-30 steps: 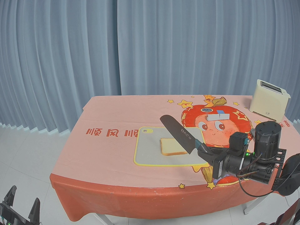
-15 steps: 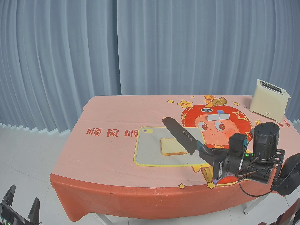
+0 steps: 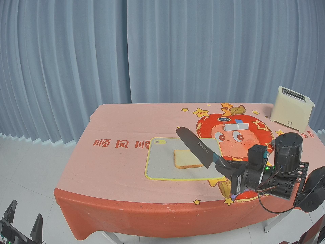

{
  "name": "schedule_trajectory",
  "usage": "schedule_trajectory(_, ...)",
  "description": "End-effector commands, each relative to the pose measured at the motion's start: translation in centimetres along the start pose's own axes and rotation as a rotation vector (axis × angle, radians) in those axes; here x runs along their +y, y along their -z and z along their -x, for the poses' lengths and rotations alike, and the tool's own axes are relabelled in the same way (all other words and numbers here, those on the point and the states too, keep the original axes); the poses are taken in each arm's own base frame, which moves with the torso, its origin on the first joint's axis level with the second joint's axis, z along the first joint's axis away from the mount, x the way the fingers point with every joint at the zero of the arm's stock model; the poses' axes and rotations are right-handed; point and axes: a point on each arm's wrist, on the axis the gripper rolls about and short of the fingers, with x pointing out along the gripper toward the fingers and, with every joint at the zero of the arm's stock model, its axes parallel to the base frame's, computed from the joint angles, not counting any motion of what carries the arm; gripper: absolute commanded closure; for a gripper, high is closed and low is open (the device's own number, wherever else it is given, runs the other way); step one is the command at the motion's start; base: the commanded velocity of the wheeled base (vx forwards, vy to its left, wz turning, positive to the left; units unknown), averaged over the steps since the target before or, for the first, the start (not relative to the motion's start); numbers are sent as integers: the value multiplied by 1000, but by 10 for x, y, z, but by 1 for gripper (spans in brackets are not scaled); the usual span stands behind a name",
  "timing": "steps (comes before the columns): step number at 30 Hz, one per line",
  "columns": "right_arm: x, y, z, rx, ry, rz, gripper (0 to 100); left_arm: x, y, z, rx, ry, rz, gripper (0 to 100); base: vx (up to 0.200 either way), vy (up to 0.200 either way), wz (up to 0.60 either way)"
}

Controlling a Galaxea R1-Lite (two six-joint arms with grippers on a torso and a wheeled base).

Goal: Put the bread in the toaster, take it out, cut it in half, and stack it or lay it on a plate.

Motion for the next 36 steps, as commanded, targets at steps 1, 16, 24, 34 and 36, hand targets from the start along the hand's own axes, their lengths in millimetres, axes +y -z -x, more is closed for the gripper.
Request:
schedule_trajectory(1,1,-1,1,-4,-3,1,100,0,5,-1,17,0,0,0,0,0,0)
schedule_trajectory(16,0,0,1,-1,-1,8,100,0,5,-1,17,0,0,0,0,0,0)
schedule_trajectory(24,0,-1,1,-5,3,8,100,0,-10,0,-127,-6,1,0,0,0,0)
schedule_trajectory(34,0,0,2,-2,4,10,100,0,-18,1,-202,-15,-13,0,0,0,0)
schedule_trajectory(36,0,0,1,0,4,17,100,0,-18,1,-205,-15,-13,0,0,0,0)
